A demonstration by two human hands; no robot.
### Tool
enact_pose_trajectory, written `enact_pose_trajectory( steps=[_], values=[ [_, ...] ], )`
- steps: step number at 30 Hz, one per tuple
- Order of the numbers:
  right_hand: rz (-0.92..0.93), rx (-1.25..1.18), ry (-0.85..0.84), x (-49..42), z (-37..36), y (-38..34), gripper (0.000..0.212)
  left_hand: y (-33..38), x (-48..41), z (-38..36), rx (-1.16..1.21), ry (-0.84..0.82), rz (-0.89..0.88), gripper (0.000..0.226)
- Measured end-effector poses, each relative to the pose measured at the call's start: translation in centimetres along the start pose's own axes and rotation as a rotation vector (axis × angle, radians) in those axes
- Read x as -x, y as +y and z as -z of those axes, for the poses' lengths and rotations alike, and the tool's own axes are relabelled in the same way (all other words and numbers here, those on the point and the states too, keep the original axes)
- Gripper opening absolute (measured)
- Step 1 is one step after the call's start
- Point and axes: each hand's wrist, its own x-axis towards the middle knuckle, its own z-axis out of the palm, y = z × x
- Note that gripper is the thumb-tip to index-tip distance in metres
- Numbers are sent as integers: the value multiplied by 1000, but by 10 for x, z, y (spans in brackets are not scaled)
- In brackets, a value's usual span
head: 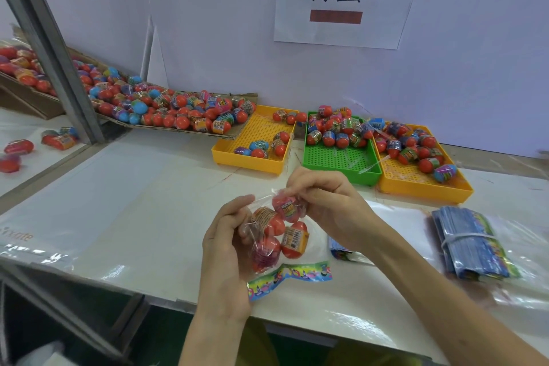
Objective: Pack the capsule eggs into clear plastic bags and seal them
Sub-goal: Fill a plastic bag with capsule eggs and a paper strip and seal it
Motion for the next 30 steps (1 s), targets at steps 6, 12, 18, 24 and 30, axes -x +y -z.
enact_pose_trajectory(
  steps=[6,12,18,24,30],
  values=[
    [-24,30,14,0,1,2,46,-4,-4,7,6,-80,81,17],
    [-23,87,27,1,-2,2,48,-4,-1,6,99,-162,29,27],
    [-48,135,-43,2,-7,1,51,-2,3,5,220,-196,25,22],
    [-61,127,-64,3,-9,1,54,0,0,8,258,-220,57,22],
    [-58,212,-51,2,-11,0,37,1,-1,10,323,-238,69,24]
  ],
)
